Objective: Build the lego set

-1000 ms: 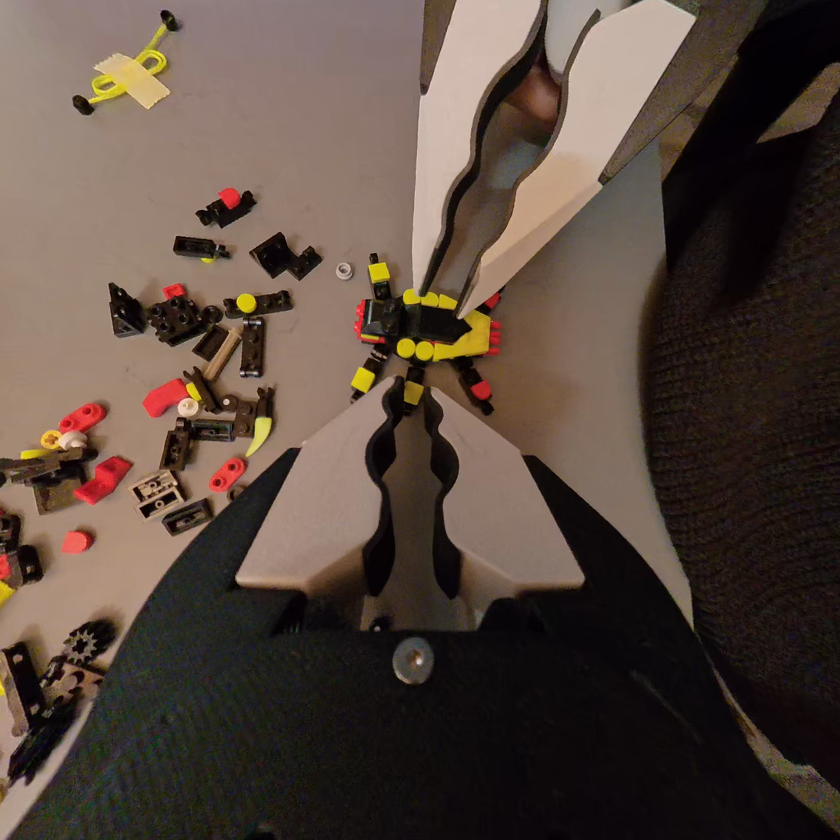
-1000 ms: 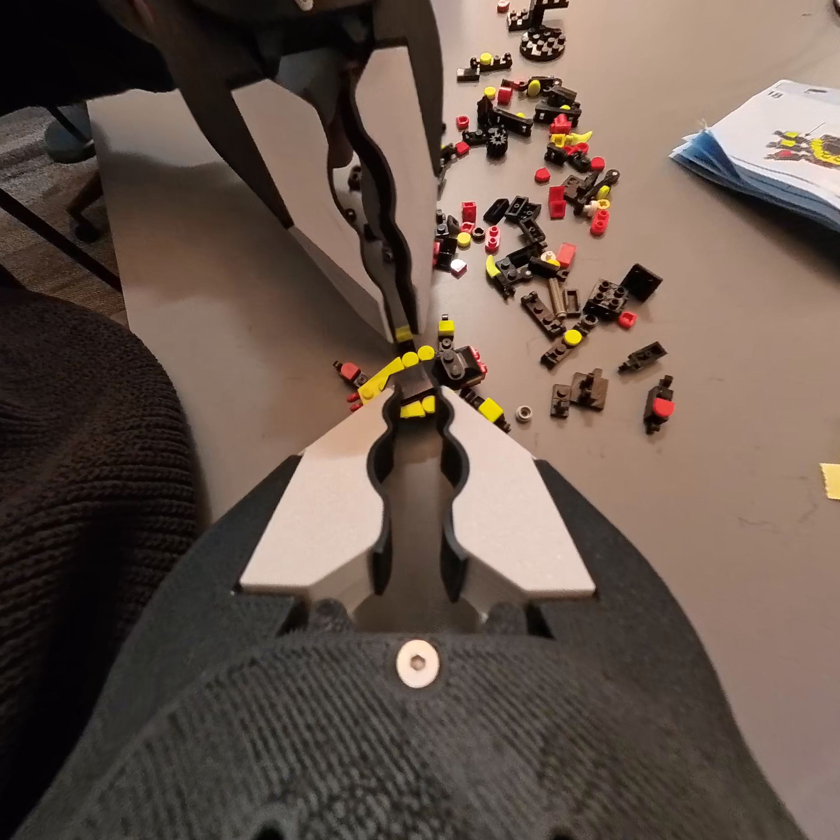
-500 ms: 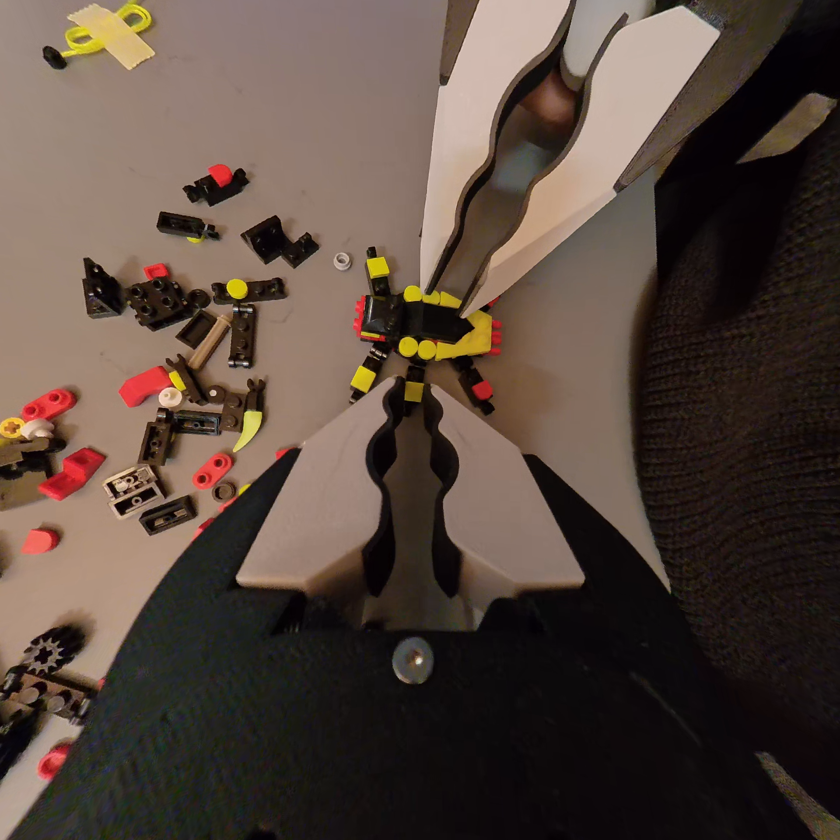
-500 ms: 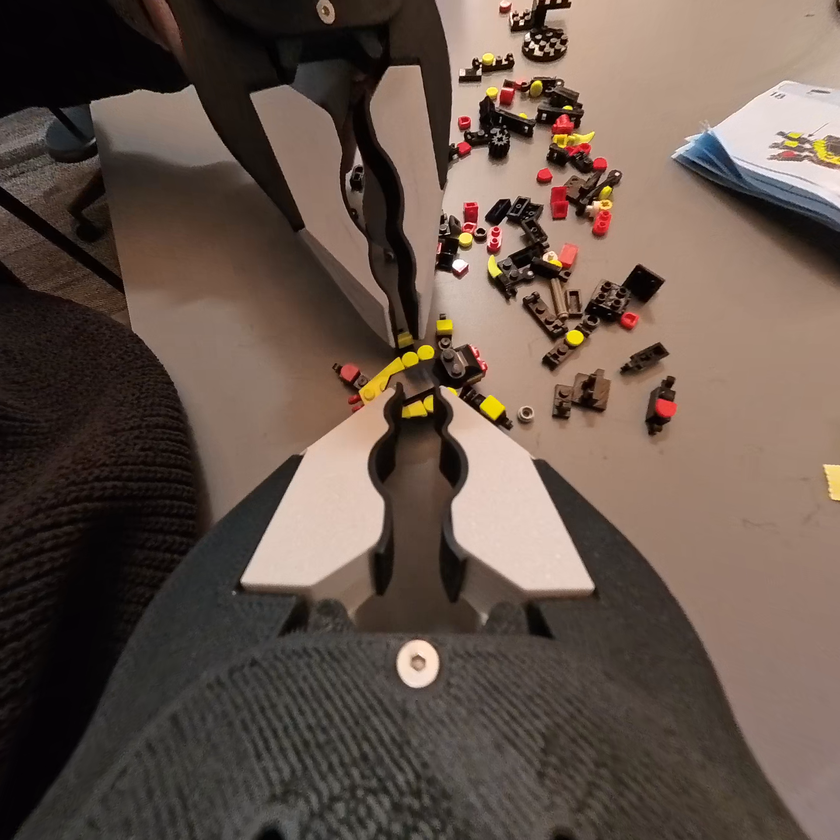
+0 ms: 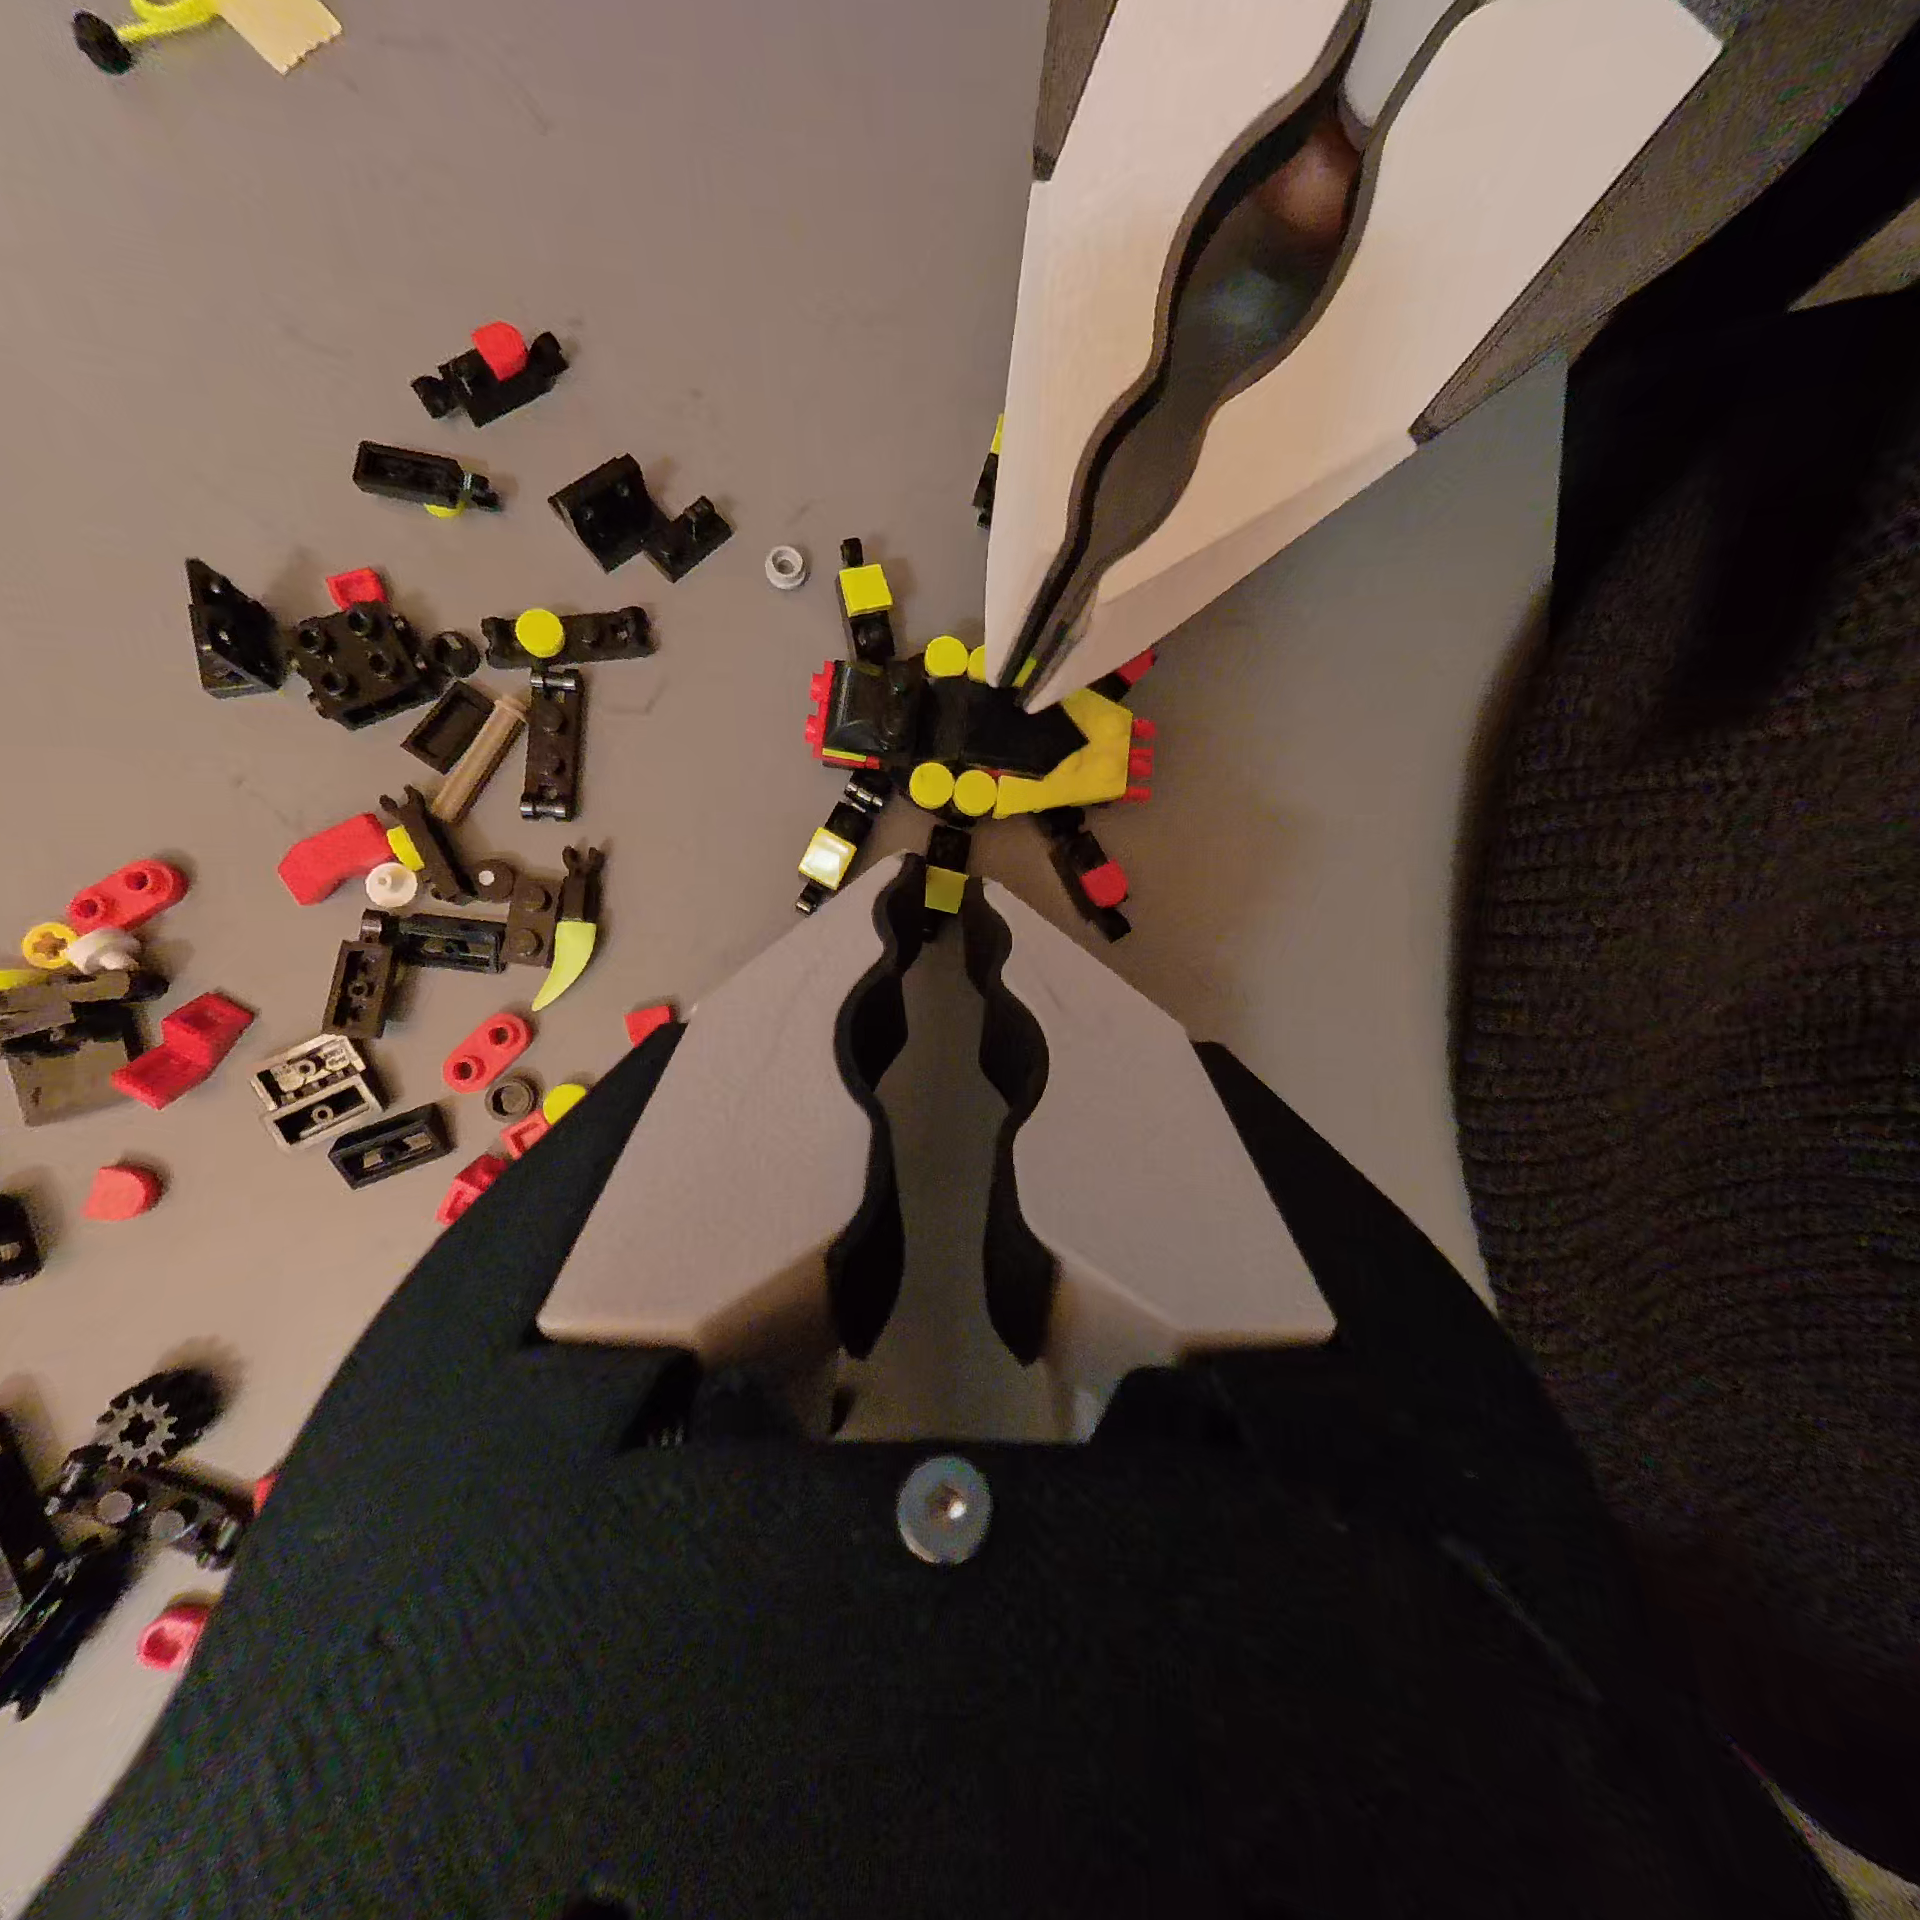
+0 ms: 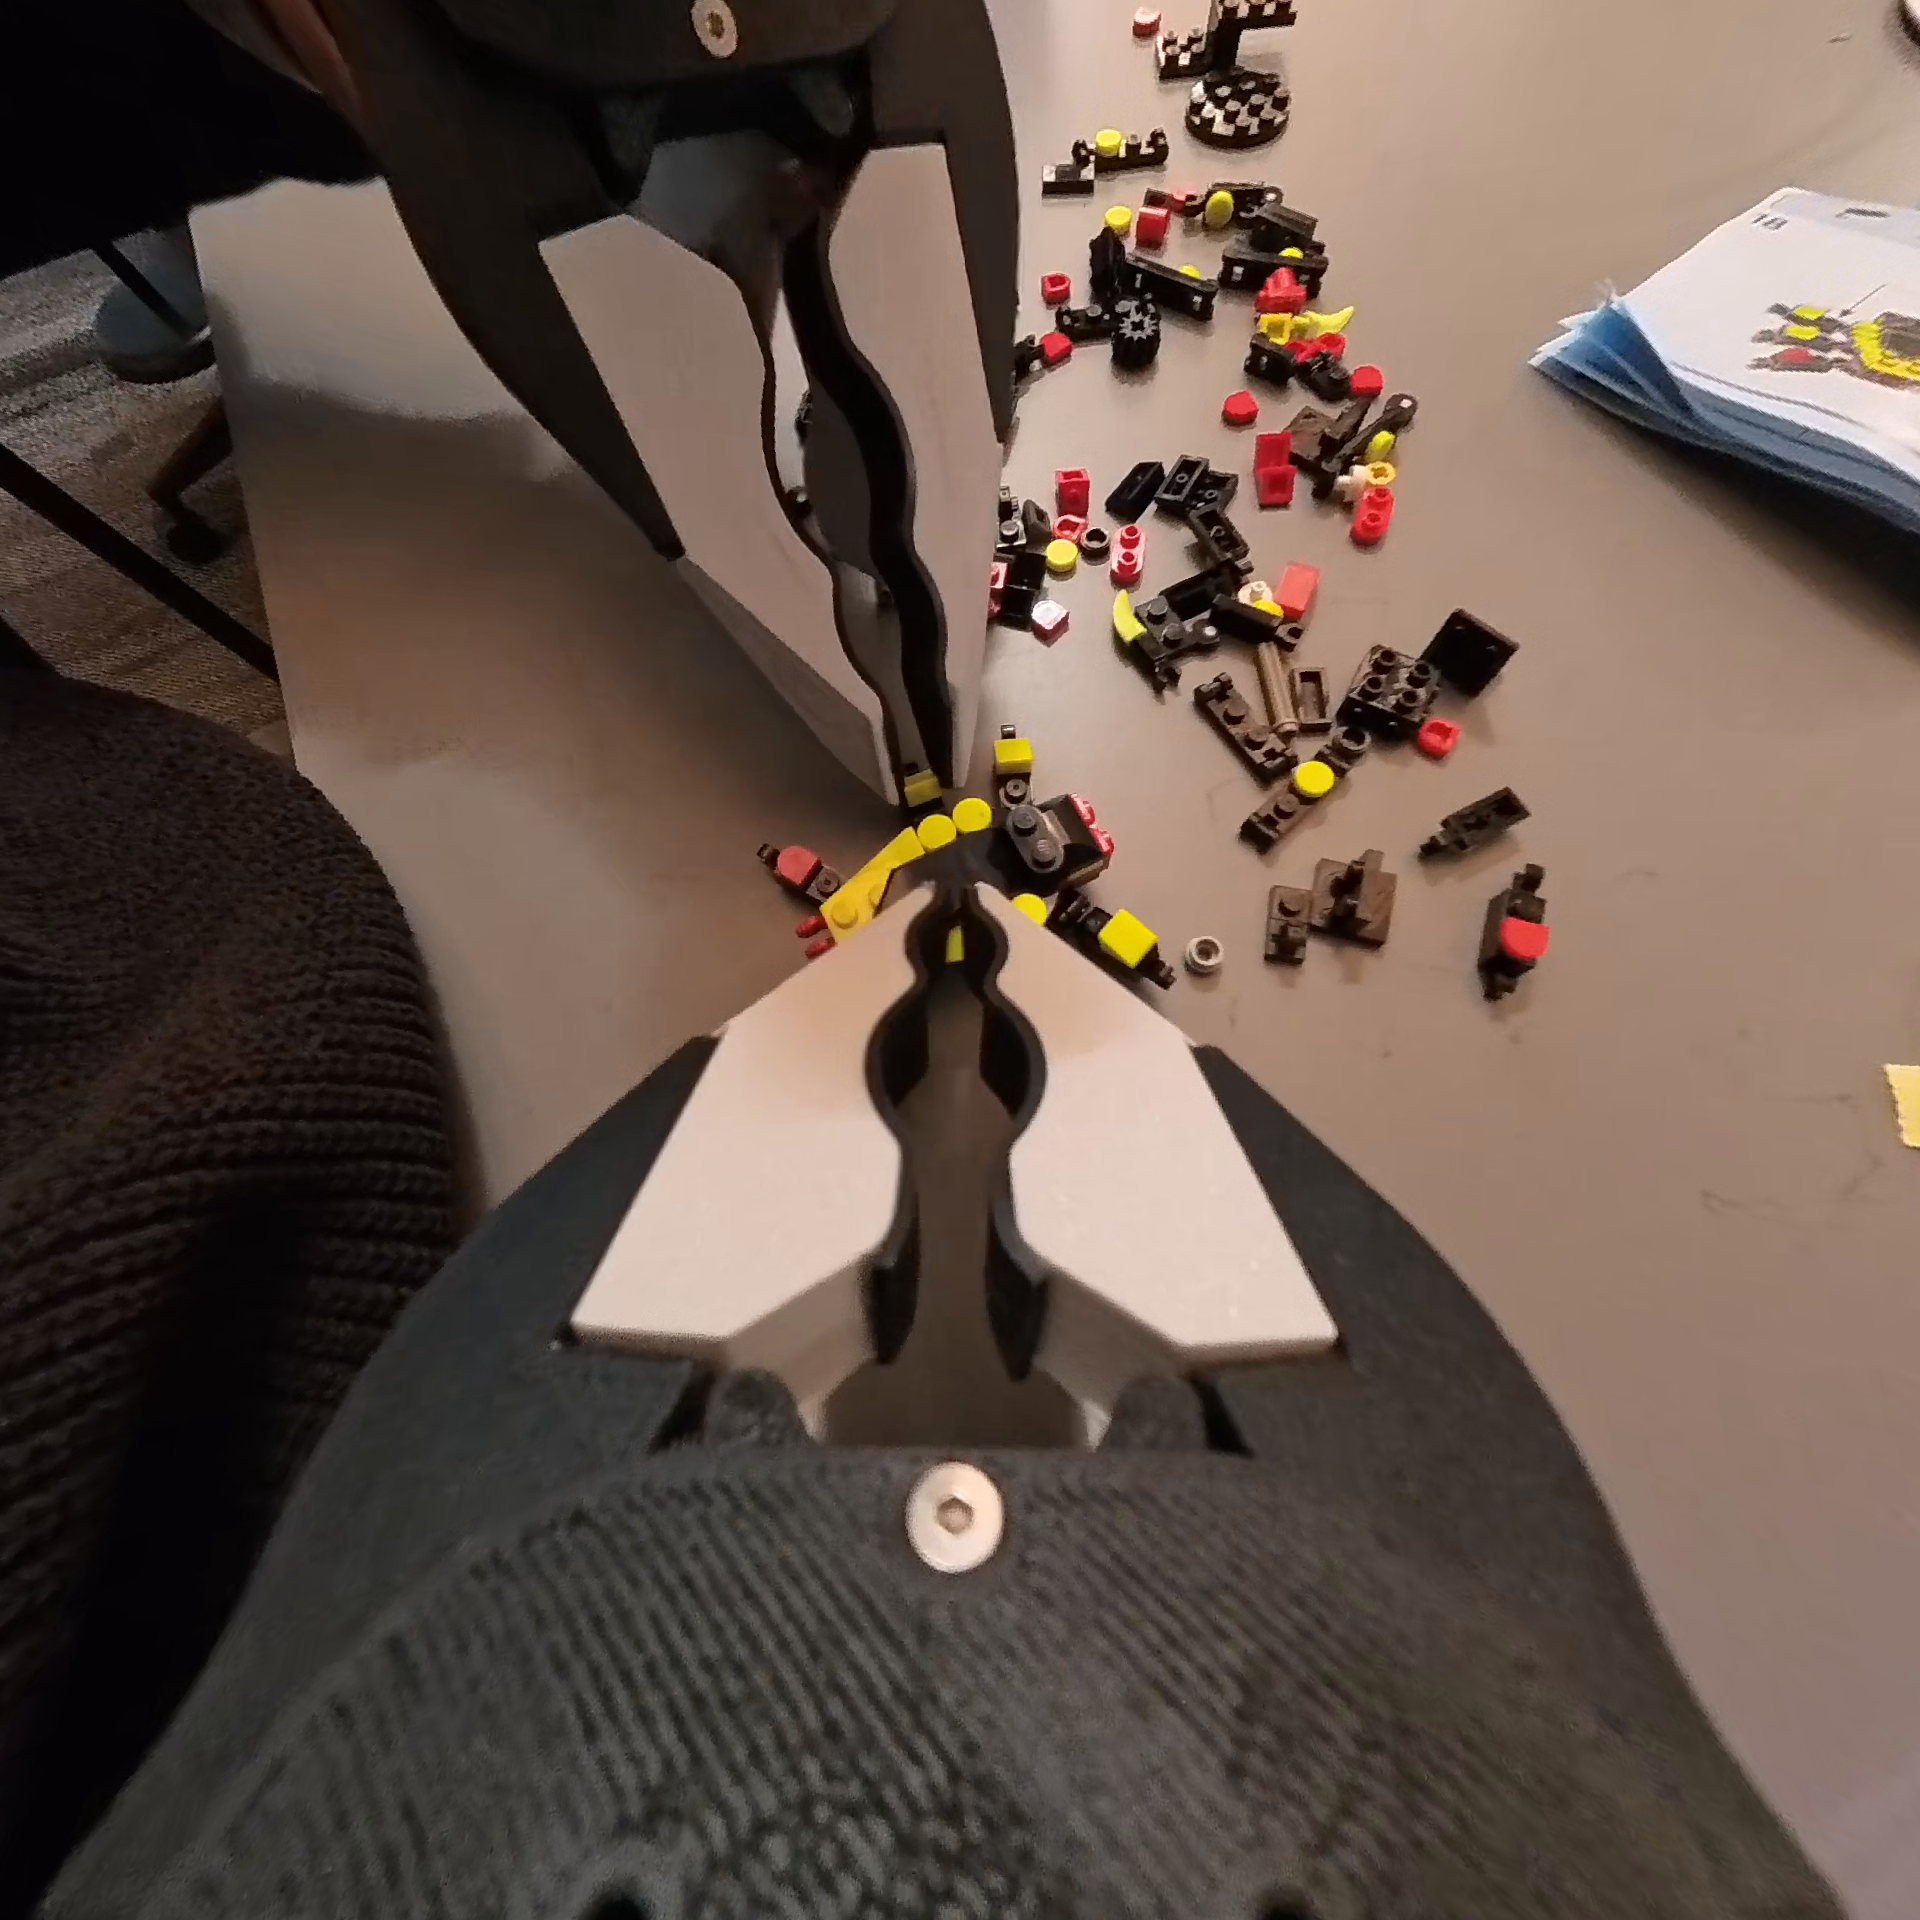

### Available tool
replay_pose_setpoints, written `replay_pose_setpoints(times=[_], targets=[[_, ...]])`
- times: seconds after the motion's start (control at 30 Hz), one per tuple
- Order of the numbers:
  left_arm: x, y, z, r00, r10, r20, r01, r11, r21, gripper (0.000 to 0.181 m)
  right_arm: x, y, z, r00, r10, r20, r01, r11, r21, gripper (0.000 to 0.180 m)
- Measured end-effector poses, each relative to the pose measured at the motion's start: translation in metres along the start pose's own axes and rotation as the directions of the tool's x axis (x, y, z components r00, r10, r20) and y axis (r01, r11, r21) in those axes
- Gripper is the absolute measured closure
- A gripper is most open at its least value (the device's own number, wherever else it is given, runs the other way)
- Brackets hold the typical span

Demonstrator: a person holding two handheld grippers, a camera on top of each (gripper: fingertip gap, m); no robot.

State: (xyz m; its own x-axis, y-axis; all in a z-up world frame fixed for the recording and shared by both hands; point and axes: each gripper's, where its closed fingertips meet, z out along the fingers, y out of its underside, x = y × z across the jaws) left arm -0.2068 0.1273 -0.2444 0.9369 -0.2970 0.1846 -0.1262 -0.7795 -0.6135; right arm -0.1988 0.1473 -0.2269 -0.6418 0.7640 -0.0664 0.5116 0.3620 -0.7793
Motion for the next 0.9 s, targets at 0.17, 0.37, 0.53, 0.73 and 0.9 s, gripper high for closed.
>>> replay_pose_setpoints(times=[0.17, 0.37, 0.53, 0.73, 0.9], targets=[[-0.0002, 0.0009, 0.0001, 0.999, -0.01, 0.041, 0.013, 0.998, -0.06, 0.175, 0.001, -0.0003, 0.0003, 1.0, -0.007, -0.012, 0.007, 1.0, 0.0, 0.18], [-0.0002, 0.001, 0.0006, 0.999, -0.008, 0.04, 0.011, 0.996, -0.091, 0.175, 0.0012, -0.0003, 0.0002, 1.0, -0.003, -0.01, 0.003, 1.0, 0.003, 0.18], [0.0013, 0.003, 0.0021, 1.0, 0.003, 0.026, 0.001, 0.988, -0.154, 0.175, 0.0015, -0.0004, 0.0003, 1.0, -0.004, -0.013, 0.004, 1.0, 0.003, 0.18], [0.0014, 0.0025, 0.0027, 0.999, -0.007, 0.038, 0.013, 0.988, -0.155, 0.175, 0.002, -0.0004, 0.0004, 1.0, -0.003, -0.013, 0.003, 1.0, 0.004, 0.18], [0.0011, 0.002, 0.0029, 0.998, 0.012, 0.069, -0.002, 0.99, -0.141, 0.174, 0.0018, -0.0005, 0.0, 1.0, -0.006, -0.013, 0.006, 1.0, 0.004, 0.18]])
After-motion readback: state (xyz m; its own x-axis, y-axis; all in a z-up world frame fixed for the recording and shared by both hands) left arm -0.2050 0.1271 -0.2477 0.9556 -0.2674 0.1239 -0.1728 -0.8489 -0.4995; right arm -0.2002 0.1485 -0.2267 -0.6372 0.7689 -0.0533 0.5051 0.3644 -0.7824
